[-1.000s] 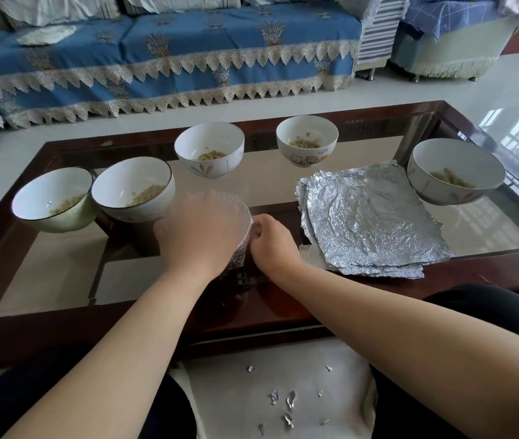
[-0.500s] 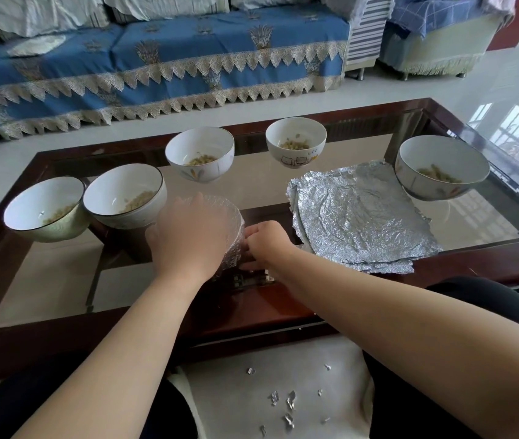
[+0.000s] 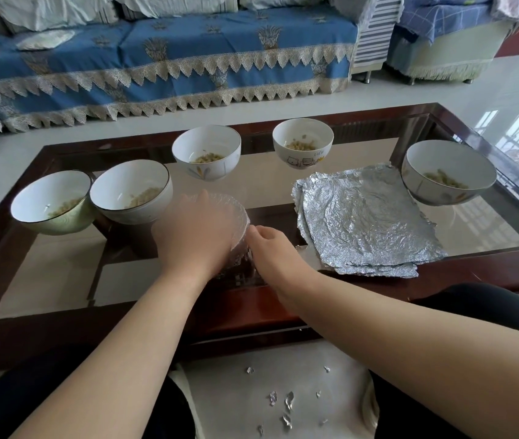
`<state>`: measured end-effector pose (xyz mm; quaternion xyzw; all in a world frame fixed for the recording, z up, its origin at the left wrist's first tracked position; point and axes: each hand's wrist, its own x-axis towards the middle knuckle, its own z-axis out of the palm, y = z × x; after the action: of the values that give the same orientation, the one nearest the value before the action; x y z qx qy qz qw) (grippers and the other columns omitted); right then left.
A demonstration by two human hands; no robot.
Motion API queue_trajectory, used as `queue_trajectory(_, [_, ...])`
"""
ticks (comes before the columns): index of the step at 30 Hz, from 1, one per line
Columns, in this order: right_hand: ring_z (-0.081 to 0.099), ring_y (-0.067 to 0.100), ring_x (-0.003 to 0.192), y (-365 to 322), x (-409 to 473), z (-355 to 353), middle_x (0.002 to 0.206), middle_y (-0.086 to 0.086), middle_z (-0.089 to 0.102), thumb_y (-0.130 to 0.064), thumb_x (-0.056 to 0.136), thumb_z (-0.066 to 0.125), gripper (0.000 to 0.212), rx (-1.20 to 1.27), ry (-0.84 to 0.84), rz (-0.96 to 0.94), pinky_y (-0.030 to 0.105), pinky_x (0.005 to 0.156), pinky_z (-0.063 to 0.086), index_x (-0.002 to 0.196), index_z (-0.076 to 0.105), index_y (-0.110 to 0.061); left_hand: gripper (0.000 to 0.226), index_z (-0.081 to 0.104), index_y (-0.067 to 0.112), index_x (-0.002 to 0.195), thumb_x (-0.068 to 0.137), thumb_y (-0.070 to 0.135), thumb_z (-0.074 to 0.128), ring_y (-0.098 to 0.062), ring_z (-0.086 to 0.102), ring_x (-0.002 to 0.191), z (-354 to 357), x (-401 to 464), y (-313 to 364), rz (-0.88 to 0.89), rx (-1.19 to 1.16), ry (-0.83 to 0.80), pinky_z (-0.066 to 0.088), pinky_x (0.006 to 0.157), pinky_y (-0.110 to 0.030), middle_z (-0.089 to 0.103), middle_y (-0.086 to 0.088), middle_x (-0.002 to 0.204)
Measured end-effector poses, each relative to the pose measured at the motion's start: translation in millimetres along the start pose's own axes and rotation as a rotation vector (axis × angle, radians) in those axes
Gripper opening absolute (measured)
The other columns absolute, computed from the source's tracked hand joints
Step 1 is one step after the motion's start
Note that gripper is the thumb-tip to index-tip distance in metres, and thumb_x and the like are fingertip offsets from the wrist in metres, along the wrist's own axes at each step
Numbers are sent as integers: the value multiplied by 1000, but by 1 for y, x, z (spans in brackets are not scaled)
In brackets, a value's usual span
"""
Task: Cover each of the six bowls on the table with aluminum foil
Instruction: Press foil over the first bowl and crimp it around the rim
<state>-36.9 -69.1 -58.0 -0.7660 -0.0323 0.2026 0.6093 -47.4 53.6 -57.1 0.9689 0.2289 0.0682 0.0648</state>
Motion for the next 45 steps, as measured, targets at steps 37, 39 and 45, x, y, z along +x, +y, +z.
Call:
queue_trajectory(37, [70, 31, 95, 9, 44, 8, 101, 15, 72, -52, 89, 56, 54, 320, 89, 274, 43, 86, 58, 99, 69, -1, 69, 25, 21, 153, 98, 60, 17, -36, 19, 145, -1, -2, 5, -17, 21, 0, 21, 112, -55, 25, -18, 159])
queue_trajectory(39, [70, 30, 94, 11, 48, 7, 101, 14, 72, -48, 90, 57, 49, 343, 84, 276, 39, 83, 59, 100, 69, -1, 69, 26, 20, 153, 98, 60, 17, -37, 19, 145, -1, -2, 5, -18, 17, 0, 21, 112, -56, 25, -18, 159])
queue_trajectory(45, [65, 25, 76, 13, 55, 8, 86, 13, 67, -39, 91, 59, 34, 359, 66, 262, 33, 68, 59, 77, 63, -8, 69, 25, 20, 153, 98, 60, 16, -37, 18, 146, -3, -2, 7, -29, 22, -13, 21, 112, -56, 23, -17, 160])
